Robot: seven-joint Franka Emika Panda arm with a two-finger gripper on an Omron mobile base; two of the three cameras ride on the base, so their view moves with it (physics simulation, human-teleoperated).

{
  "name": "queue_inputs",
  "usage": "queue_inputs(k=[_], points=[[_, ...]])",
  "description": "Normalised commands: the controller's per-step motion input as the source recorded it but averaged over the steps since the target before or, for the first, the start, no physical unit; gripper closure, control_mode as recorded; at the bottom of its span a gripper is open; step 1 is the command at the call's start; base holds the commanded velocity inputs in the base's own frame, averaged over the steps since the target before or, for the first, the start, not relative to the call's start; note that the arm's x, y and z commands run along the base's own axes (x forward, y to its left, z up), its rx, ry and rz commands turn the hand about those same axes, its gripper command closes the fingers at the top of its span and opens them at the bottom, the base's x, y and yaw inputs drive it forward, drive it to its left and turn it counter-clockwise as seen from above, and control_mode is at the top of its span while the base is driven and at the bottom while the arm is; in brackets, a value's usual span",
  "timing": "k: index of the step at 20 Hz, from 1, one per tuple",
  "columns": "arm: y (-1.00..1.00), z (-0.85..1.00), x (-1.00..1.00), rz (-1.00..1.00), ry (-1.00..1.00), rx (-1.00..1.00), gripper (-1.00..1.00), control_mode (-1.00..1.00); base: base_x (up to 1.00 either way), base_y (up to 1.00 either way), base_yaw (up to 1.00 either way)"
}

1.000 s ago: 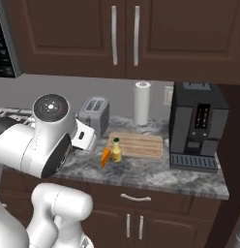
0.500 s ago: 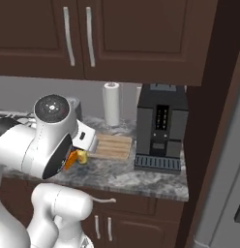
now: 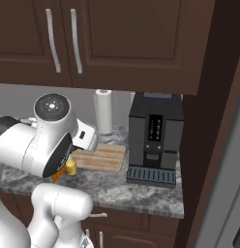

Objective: Retrieve the reheated potato from the microwave, then place the potato, cheese, and condiment on the cutting board.

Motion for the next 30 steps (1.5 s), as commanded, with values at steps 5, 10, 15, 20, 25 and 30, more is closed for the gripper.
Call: queue_inputs(k=[5,10,15,20,25,30], points=[[0.0,0.0,0.0,0.0,0.0,0.0,1.0,1.0,0.07,-0.03,0.01],[0.0,0.0,0.0,0.0,0.0,0.0,1.0,1.0,0.0,0.0,0.0],[0.0,0.0,0.0,0.0,0.0,0.0,1.0,1.0,0.0,0.0,0.0],[0.0,0.0,0.0,0.0,0.0,0.0,1.0,1.0,0.0,0.0,0.0],[0.0,0.0,0.0,0.0,0.0,0.0,1.0,-1.0,0.0,0.0,0.0],[0.0,0.0,0.0,0.0,0.0,0.0,1.0,-1.0,0.0,0.0,0.0]])
